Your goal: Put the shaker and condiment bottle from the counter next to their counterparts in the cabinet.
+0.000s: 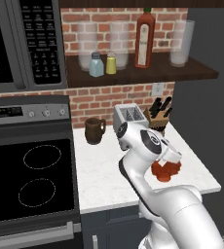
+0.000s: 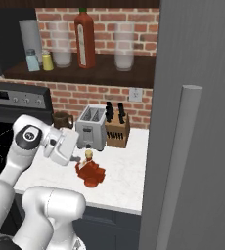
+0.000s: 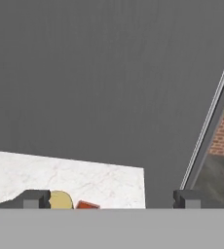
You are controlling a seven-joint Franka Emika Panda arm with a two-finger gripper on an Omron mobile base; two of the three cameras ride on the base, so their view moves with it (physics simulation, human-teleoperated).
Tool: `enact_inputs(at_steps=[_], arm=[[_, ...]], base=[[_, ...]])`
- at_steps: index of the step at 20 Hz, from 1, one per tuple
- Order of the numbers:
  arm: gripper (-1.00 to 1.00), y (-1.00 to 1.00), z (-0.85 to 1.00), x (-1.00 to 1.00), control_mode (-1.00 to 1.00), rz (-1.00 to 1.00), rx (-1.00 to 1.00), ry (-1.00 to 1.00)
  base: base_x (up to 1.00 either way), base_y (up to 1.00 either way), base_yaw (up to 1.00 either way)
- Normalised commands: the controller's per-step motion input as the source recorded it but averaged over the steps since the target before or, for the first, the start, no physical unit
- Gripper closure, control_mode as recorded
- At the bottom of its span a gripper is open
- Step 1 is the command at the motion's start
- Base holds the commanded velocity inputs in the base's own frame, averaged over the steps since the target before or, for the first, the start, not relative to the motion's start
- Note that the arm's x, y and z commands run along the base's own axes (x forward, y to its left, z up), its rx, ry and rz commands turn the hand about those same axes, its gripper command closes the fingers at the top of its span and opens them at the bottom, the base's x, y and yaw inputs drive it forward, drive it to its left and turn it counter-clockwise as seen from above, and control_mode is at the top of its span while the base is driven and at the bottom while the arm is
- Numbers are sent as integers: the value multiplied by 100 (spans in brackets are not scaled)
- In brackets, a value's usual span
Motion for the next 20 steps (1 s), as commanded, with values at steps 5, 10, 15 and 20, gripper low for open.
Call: enact_inputs(at_steps=[5,10,15,20], arm=[[-100,0,-38,3,-100,0,0,0],[-100,0,-17,4,-100,0,0,0],[-100,0,0,2,-100,0,0,0],[-100,0,0,10,-100,0,0,0]], base=[[0,0,0],[0,0,0],[0,0,0],[0,0,0]])
